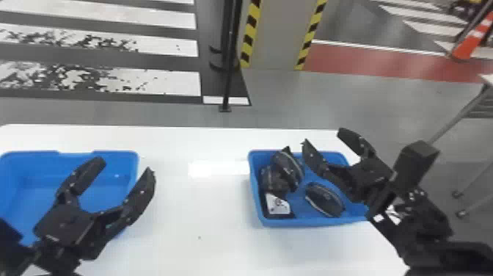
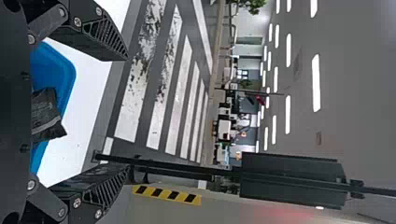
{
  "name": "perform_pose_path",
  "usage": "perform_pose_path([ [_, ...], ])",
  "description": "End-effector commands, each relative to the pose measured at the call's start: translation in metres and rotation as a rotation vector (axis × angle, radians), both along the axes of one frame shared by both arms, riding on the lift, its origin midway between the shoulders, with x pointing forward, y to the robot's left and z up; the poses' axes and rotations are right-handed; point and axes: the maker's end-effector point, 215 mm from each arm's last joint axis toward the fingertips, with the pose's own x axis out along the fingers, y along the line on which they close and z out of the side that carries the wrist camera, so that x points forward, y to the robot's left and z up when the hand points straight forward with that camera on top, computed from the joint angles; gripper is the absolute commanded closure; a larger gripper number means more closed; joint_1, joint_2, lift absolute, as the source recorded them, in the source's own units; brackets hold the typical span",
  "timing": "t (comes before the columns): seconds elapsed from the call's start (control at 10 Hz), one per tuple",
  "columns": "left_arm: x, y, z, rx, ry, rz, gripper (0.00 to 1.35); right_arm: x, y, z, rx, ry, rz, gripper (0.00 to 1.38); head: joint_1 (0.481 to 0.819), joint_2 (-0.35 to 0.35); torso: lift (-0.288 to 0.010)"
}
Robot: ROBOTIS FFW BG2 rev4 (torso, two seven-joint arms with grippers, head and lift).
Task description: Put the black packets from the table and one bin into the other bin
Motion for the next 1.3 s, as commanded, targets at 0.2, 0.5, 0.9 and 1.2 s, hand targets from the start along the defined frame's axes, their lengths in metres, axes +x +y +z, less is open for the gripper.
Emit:
perform_pose_path([
  [0.2, -0.026, 0.072, -0.006, 0.012, -0.027, 0.276, 0.13, -0.057, 0.020, 0.022, 0.042, -0.064, -0.021, 0.19, 0.695, -0.117, -0.110],
  [0.5, -0.043, 0.099, -0.007, -0.011, -0.002, 0.397, 0.13, -0.086, 0.003, 0.001, 0.037, -0.001, -0.092, 0.19, 0.695, -0.058, -0.110],
  [0.9, -0.044, 0.099, -0.005, -0.021, 0.001, 0.397, 0.13, -0.087, -0.001, 0.004, 0.022, -0.006, -0.105, 0.19, 0.695, -0.067, -0.110],
  [1.2, -0.043, 0.094, -0.005, -0.022, 0.001, 0.385, 0.13, -0.086, -0.002, 0.005, 0.016, -0.008, -0.106, 0.19, 0.695, -0.074, -0.110],
])
